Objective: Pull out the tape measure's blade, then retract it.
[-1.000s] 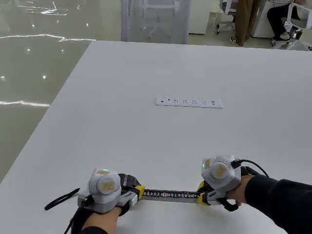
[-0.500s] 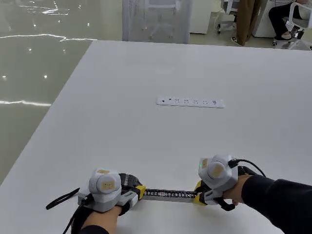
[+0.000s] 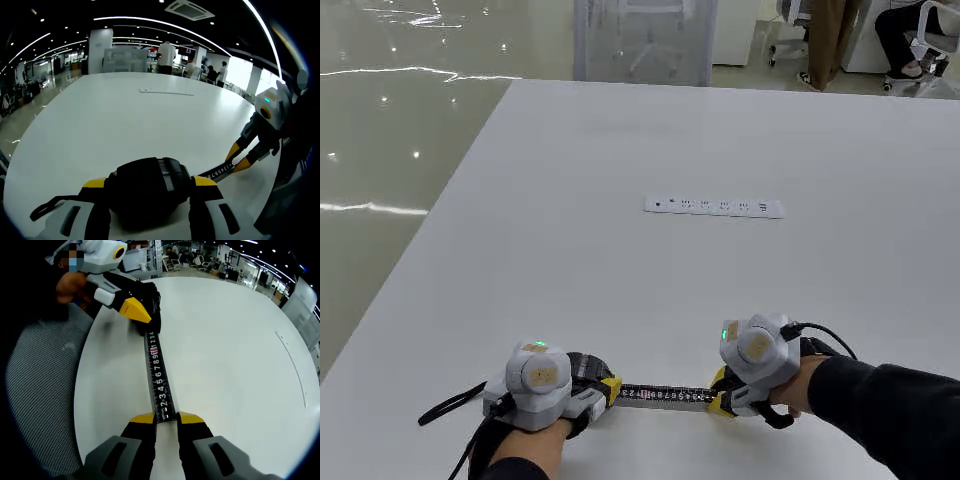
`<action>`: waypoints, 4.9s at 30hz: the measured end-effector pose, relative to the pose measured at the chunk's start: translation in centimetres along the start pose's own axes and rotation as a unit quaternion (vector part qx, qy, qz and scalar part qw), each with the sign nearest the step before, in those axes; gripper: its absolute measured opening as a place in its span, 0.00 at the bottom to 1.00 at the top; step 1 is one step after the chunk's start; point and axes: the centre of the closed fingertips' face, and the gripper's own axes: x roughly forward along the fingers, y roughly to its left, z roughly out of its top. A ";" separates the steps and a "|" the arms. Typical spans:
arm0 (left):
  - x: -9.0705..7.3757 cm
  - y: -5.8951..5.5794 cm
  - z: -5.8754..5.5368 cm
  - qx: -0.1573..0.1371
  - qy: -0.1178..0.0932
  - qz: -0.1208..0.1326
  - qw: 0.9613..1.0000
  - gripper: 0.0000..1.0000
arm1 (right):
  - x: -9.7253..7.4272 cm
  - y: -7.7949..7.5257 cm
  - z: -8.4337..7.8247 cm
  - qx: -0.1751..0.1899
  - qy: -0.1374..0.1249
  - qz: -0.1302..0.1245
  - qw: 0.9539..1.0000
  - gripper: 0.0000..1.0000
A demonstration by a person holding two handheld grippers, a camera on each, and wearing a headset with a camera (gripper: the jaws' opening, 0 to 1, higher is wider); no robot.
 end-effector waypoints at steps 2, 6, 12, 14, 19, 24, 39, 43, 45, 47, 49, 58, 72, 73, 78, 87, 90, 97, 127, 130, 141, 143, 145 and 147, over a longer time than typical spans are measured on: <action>0.0 0.0 0.0 0.000 0.000 0.000 1.000 0.59 | 0.1 0.0 0.1 0.000 0.000 0.000 1.000 0.13; 0.0 0.0 0.0 0.000 0.001 -0.001 1.000 0.59 | 0.3 0.1 0.4 -0.001 -0.002 0.001 1.000 0.13; 0.0 0.0 0.0 0.000 0.001 -0.002 1.000 0.59 | 0.6 0.0 0.9 0.000 -0.005 0.004 1.000 0.13; 0.0 0.0 0.0 0.000 0.001 -0.002 1.000 0.59 | 0.7 0.0 1.1 0.001 -0.007 0.004 1.000 0.13; 0.0 0.0 0.0 0.000 0.001 -0.002 1.000 0.59 | 1.0 0.1 1.5 0.001 -0.010 0.005 1.000 0.13; 0.0 0.0 0.0 0.000 0.002 -0.003 1.000 0.59 | 1.1 0.1 1.8 0.003 -0.013 0.006 1.000 0.13; 0.1 0.0 0.0 0.000 0.003 -0.004 1.000 0.59 | 1.7 0.3 3.1 0.008 -0.021 0.008 1.000 0.13; 0.1 0.0 0.0 -0.001 0.003 -0.003 1.000 0.59 | 2.0 0.4 3.4 0.013 -0.026 0.010 1.000 0.13; 0.1 0.0 0.0 -0.002 0.002 -0.004 1.000 0.59 | 2.1 0.5 3.6 0.014 -0.029 0.012 0.999 0.13; 0.1 0.0 0.0 -0.002 0.002 -0.004 1.000 0.59 | 2.3 0.8 4.0 0.014 -0.032 0.011 0.999 0.13; 0.1 0.0 0.0 -0.001 0.002 -0.004 1.000 0.59 | 2.5 0.9 4.2 0.011 -0.034 0.011 0.999 0.13; 0.1 0.0 0.0 -0.003 0.002 -0.004 1.000 0.59 | 2.8 1.2 5.0 0.007 -0.037 0.013 0.999 0.13; 0.1 0.1 0.0 -0.005 0.002 -0.003 1.000 0.60 | 3.5 1.1 6.1 0.000 -0.051 0.010 0.999 0.12; 0.1 0.1 0.0 -0.005 0.002 -0.003 1.000 0.59 | 3.5 1.1 6.2 0.000 -0.051 0.011 0.999 0.12; 0.1 0.1 0.0 -0.002 0.001 -0.003 1.000 0.59 | 3.7 1.1 6.4 0.001 -0.053 0.012 0.999 0.12; 0.1 0.1 0.0 -0.001 0.000 -0.002 1.000 0.59 | 4.0 1.2 7.2 -0.003 -0.057 0.013 0.998 0.13; 0.1 0.0 0.0 0.002 -0.001 -0.003 1.000 0.59 | 4.2 1.4 7.7 -0.006 -0.060 0.012 0.998 0.13; 0.1 0.1 0.1 -0.003 0.000 -0.006 1.000 0.59 | 4.6 1.6 8.5 -0.012 -0.067 0.015 0.998 0.13; 0.0 0.2 0.0 -0.007 0.000 -0.012 1.000 0.59 | 6.4 2.4 11.2 -0.043 -0.088 0.023 0.995 0.13; -0.1 0.2 0.0 -0.007 0.001 -0.012 1.000 0.59 | 6.4 2.3 11.1 -0.034 -0.087 0.023 0.995 0.13; -0.1 0.1 0.0 -0.009 0.001 -0.014 1.000 0.59 | 6.3 2.4 10.9 -0.041 -0.081 0.028 0.995 0.12; -0.1 0.1 0.0 -0.007 0.001 -0.014 1.000 0.59 | 6.4 2.6 11.2 -0.041 -0.081 0.030 0.995 0.11; -0.1 0.1 0.0 -0.008 0.001 -0.014 1.000 0.59 | 6.4 2.6 11.3 -0.037 -0.083 0.031 0.995 0.11; -0.1 0.1 -0.1 -0.008 0.001 -0.014 1.000 0.59 | 6.4 2.5 11.3 -0.036 -0.084 0.031 0.995 0.12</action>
